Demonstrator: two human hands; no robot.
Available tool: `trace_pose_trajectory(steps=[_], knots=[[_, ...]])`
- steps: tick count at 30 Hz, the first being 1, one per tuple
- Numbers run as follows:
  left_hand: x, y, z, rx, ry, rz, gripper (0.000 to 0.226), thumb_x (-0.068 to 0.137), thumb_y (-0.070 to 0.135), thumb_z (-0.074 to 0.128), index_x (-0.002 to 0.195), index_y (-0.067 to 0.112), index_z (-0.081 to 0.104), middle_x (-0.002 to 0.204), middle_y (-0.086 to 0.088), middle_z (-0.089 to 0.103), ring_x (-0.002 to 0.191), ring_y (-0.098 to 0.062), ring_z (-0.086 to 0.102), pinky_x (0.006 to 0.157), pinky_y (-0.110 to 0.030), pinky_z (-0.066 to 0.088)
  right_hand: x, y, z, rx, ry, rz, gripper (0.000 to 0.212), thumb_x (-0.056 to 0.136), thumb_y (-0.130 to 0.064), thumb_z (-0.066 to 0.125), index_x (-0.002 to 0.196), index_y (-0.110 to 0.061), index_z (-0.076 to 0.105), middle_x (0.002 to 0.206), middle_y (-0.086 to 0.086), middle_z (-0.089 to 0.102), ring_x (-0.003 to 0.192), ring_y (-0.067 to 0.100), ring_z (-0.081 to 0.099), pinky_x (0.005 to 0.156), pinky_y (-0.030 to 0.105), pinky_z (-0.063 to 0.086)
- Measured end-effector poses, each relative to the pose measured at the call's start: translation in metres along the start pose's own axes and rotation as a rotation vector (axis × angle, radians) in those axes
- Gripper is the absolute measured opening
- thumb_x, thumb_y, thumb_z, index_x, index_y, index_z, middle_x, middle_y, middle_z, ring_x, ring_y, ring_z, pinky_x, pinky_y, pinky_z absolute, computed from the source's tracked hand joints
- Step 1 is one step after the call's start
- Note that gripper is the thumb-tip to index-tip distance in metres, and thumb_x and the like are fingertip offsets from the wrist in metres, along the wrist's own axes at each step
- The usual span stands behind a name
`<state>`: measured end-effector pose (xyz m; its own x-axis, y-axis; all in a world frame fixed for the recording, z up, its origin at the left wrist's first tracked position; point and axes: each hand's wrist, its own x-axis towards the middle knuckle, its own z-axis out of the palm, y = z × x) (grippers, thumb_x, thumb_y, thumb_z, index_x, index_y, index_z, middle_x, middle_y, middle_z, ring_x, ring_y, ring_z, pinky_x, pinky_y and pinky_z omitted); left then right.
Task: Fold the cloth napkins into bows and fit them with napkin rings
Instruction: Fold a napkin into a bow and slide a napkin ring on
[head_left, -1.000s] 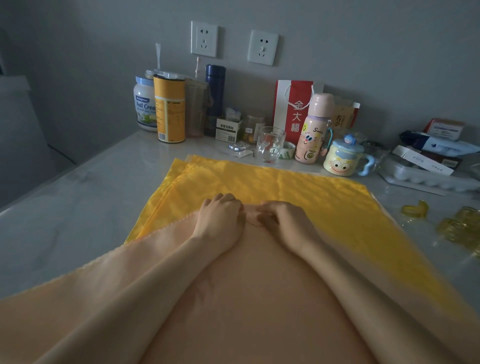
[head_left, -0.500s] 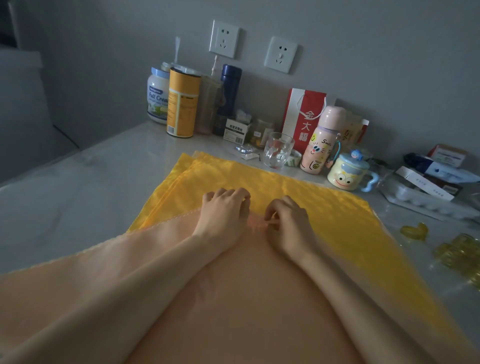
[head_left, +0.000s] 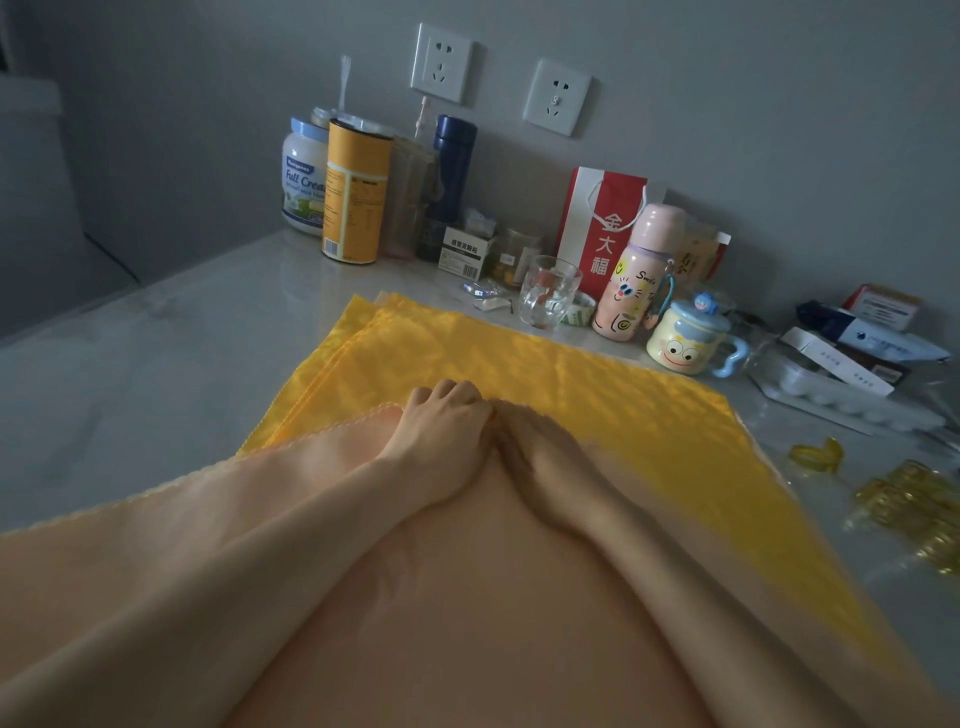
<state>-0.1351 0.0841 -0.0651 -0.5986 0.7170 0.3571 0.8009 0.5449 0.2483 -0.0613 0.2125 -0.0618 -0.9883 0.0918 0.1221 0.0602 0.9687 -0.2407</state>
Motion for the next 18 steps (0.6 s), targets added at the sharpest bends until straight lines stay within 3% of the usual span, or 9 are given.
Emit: trace_pose_trajectory(steps=[2,5,7,10,14,16,18], knots=[[0.0,-0.001,0.0,-0.012,-0.045,-0.001,0.034,0.1,0.033,0.031,0.123,0.024,0.054,0.129,0.004,0.05,0.122,-0.018,0.041,0.099,-0.031,0.028,0.003,0.006,0.004,-0.025,-0.054,0.052,0.063,0.09,-0.052,0.013,0.138,-0.022,0.04,0.147,0.003,0.038,0.139,0.019,0.029,0.111,0.037,0.022],[0.001,-0.003,-0.001,-0.049,-0.065,-0.011,0.034,0.1,0.032,0.032,0.116,0.02,0.06,0.125,0.002,0.055,0.117,-0.019,0.046,0.096,-0.031,0.031,-0.001,0.009,-0.008,0.026,-0.041,0.115,0.049,0.098,-0.044,0.032,0.138,-0.019,0.045,0.149,0.003,0.036,0.14,0.016,0.028,0.113,0.028,0.02],[0.001,-0.003,-0.002,-0.037,-0.058,-0.025,0.032,0.1,0.031,0.034,0.114,0.019,0.061,0.123,0.001,0.056,0.116,-0.02,0.047,0.093,-0.03,0.031,-0.005,0.011,-0.02,0.095,-0.014,0.115,0.036,0.096,-0.027,0.047,0.129,-0.015,0.054,0.139,0.004,0.048,0.13,0.017,0.041,0.105,0.022,0.028],[0.001,-0.001,-0.005,0.012,-0.053,-0.019,0.031,0.1,0.03,0.034,0.117,0.019,0.058,0.123,0.0,0.055,0.116,-0.021,0.047,0.091,-0.031,0.033,-0.012,0.011,-0.035,0.119,-0.007,0.132,0.028,0.087,-0.018,0.06,0.115,-0.017,0.065,0.115,0.003,0.06,0.11,0.018,0.054,0.095,0.026,0.039],[0.001,0.003,-0.016,-0.013,-0.055,-0.031,0.032,0.101,0.031,0.034,0.112,0.015,0.059,0.117,-0.003,0.057,0.112,-0.023,0.05,0.083,-0.032,0.036,-0.018,0.007,-0.033,0.026,0.179,0.12,0.021,0.078,-0.008,0.059,0.094,-0.017,0.069,0.096,0.002,0.068,0.097,0.024,0.058,0.089,0.04,0.043],[0.002,0.006,-0.024,-0.075,-0.038,-0.055,0.033,0.1,0.033,0.036,0.105,0.013,0.062,0.111,-0.004,0.059,0.103,-0.025,0.054,0.074,-0.03,0.035,-0.022,0.004,-0.03,-0.027,0.23,0.116,0.019,0.074,-0.004,0.055,0.088,-0.013,0.064,0.092,0.002,0.065,0.093,0.024,0.057,0.085,0.038,0.042],[0.001,0.01,-0.033,-0.066,-0.057,-0.045,0.03,0.098,0.034,0.041,0.104,0.013,0.063,0.111,-0.003,0.06,0.103,-0.023,0.055,0.075,-0.029,0.035,-0.027,0.0,-0.027,-0.121,0.275,0.078,0.017,0.071,0.001,0.052,0.083,-0.011,0.059,0.086,0.004,0.061,0.085,0.024,0.055,0.076,0.035,0.039]])
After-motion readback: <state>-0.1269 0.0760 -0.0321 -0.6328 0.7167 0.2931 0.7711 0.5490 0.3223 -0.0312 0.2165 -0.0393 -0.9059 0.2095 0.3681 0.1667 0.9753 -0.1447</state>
